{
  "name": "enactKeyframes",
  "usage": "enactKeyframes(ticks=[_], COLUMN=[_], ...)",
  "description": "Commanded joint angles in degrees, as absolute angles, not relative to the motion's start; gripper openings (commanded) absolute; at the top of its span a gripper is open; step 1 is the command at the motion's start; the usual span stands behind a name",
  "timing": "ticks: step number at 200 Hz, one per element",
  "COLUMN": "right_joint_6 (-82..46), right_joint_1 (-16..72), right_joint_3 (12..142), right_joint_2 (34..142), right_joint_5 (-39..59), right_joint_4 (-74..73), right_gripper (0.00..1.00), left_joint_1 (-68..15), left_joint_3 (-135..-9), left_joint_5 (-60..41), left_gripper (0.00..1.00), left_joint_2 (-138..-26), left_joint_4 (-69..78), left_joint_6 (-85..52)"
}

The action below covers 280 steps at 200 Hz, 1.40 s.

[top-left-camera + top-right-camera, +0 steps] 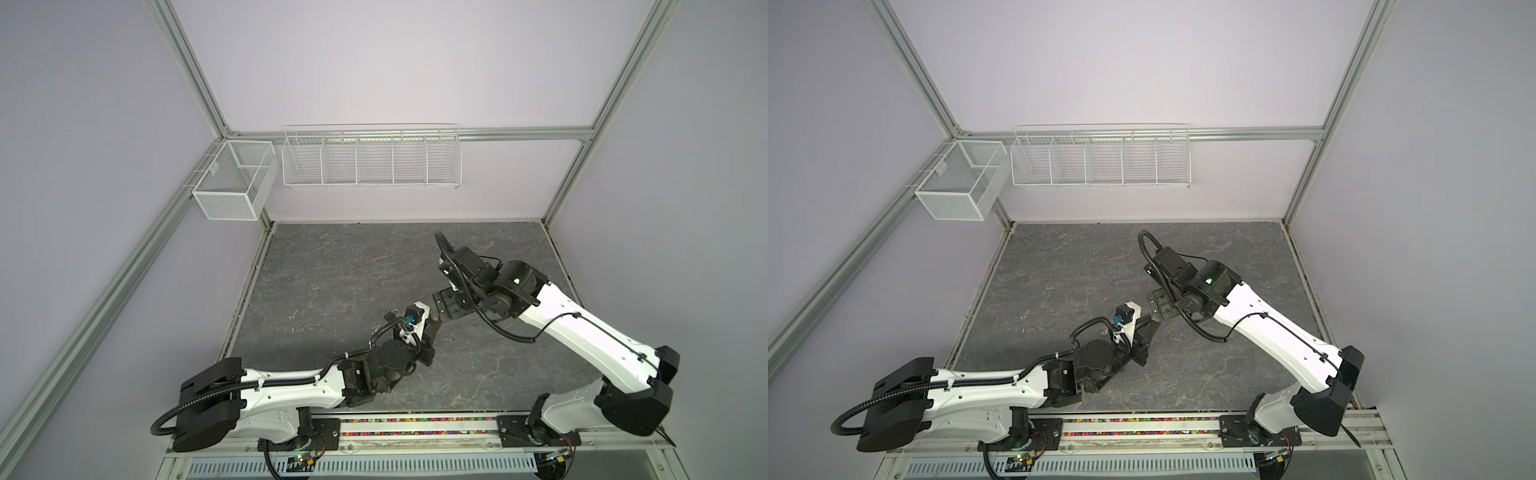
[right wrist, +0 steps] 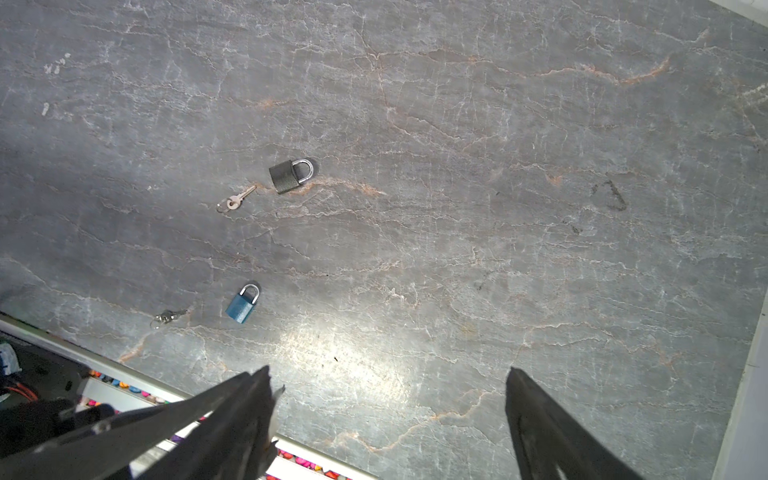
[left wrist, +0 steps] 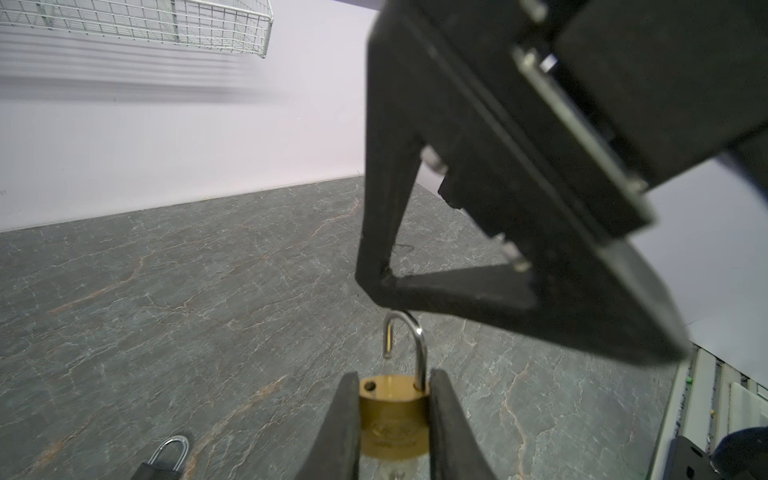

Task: Unlock with the key
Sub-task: 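Open the right gripper and withdraw it from the padlock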

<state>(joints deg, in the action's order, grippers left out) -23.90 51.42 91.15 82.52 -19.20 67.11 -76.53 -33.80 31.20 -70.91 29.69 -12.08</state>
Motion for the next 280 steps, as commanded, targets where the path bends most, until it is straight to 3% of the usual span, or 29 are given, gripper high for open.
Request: enactKeyframes(ticks=[1,131,280], right_joint_6=[-21.36,-18.84,-17.76], right_joint_1=[51.00,49.44,47.88], right_joint_3=[93.52,96.07,89.76], right_joint_2=[83.21,86.48,79.16], right_joint_5=[-17.03,-17.02,-9.93], right_joint_4=[69.86,72.72,70.36], right_gripper=[0.89,0.89,0.89], left_joint_1=[-76.82,-76.82,-76.82], left_joint_3=[-34.02,-33.60,-32.78], left_joint_5=[30.22,29.58,31.66], left_gripper=[0.00,0.00,0.00], left_joint_2=[-69.88,-69.39,-69.21], left_joint_4=[31.37,32.01,33.20], left_joint_6=[-9.87,-8.90,-10.20])
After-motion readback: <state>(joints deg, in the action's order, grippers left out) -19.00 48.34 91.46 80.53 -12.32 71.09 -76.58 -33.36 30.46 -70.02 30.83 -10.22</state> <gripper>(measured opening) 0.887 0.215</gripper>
